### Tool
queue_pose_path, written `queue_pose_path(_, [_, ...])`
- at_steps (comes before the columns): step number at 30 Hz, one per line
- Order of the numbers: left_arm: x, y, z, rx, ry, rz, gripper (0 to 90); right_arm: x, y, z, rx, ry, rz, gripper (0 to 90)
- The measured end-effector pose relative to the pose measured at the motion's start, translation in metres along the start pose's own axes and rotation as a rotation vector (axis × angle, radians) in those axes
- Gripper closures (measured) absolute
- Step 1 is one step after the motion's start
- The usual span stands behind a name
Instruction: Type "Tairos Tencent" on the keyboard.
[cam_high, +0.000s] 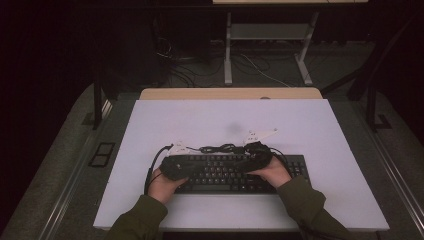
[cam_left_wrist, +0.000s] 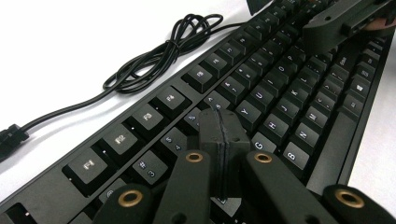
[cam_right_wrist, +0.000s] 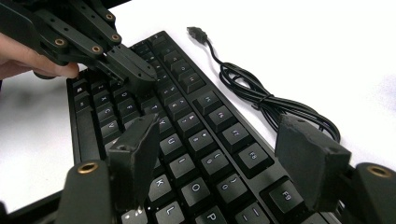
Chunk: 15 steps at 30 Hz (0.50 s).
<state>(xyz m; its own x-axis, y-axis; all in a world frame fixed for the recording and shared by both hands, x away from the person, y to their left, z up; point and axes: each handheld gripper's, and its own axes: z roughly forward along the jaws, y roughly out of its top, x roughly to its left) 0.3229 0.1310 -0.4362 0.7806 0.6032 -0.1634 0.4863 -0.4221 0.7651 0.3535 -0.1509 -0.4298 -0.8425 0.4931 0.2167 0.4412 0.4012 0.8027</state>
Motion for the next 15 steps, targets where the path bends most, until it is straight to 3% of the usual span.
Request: queue_pose_path(15, [-0.0006, -0.0005, 0.0028, 0.021, 0.0, -0.008, 88.9, 0.0, 0.0003, -0.0003, -0.001, -0.001, 0.001, 30.6])
